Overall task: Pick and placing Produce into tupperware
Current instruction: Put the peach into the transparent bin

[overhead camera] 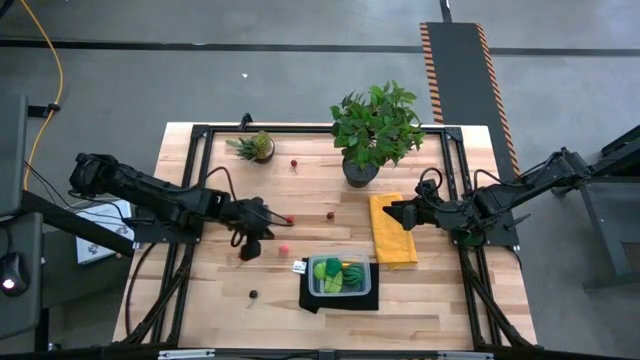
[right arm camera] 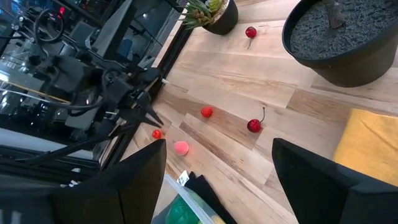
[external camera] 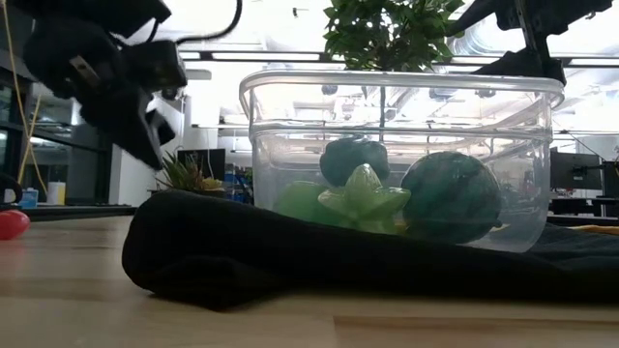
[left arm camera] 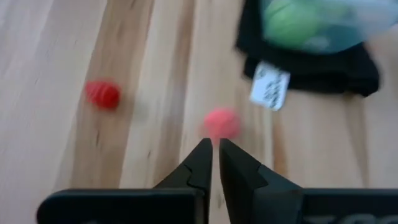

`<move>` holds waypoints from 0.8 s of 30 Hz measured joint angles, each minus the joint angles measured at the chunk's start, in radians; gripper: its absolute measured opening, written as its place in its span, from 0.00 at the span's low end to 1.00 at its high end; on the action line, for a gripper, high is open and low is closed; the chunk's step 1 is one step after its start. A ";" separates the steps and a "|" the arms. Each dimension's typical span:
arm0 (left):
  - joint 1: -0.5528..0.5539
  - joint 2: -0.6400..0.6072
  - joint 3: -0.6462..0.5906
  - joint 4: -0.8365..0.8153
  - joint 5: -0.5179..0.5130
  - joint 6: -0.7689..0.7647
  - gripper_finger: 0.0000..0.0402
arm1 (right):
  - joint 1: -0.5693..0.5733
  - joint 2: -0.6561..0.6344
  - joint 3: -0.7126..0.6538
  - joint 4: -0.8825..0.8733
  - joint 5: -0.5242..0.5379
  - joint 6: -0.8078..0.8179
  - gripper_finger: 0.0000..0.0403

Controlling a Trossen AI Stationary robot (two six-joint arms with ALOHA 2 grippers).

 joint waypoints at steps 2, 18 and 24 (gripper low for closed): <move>0.000 0.000 0.000 0.041 0.015 0.036 0.09 | 0.000 0.000 0.000 -0.001 0.000 0.000 0.70; 0.000 0.017 0.001 0.093 0.021 0.109 0.61 | 0.000 0.000 0.000 -0.001 0.000 -0.005 0.70; 0.000 0.092 0.002 0.091 0.019 0.082 0.68 | 0.000 0.000 0.000 -0.001 0.000 -0.008 0.70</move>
